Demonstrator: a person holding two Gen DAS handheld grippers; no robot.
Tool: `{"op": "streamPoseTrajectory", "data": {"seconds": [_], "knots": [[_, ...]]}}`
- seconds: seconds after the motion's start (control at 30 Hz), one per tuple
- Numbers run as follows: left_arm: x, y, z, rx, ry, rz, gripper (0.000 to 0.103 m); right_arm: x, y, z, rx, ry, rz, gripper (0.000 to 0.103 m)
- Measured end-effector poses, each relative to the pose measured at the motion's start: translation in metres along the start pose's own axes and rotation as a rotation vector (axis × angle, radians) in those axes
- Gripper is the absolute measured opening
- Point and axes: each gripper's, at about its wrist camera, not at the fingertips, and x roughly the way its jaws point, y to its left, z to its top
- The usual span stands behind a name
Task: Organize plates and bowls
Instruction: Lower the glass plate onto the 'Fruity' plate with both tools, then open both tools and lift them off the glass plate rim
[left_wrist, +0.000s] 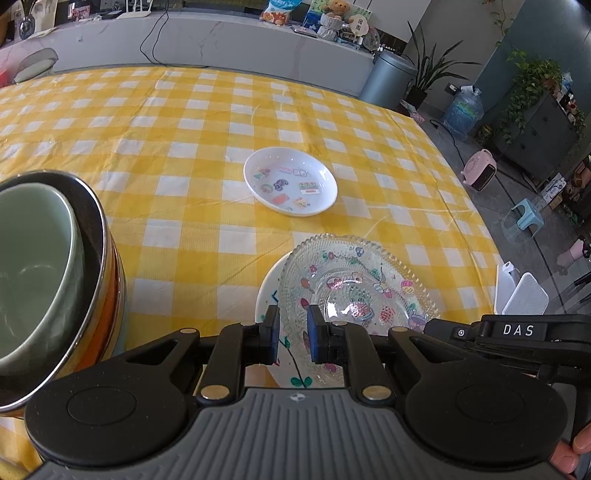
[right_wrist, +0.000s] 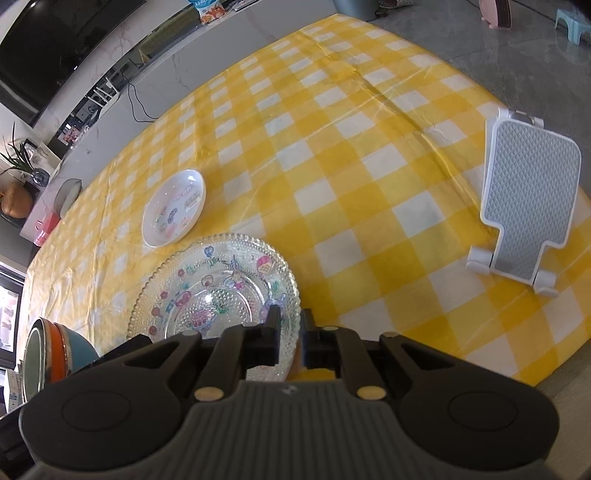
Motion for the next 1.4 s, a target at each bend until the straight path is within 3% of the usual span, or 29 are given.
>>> {"op": "streamPoseTrajectory", "data": {"seconds": [0.5, 1.07, 1.27, 1.4], "knots": [[0.004, 0.004, -0.004, 0.015, 0.023, 0.034, 0.015, 0.007, 0.011, -0.002, -0.079, 0.022, -0.042, 0.008], [0.0, -0.011, -0.006, 0.111, 0.006, 0.116, 0.015, 0.006, 0.015, -0.003, -0.112, 0.02, -0.045, 0.009], [-0.008, -0.014, -0.005, 0.121, -0.019, 0.103, 0.023, 0.007, 0.015, -0.003, -0.108, 0.028, -0.045, 0.018], [-0.018, -0.018, -0.001, 0.132, -0.039, 0.077, 0.03, -0.003, 0.01, -0.003, -0.072, -0.021, -0.032, 0.033]]}}
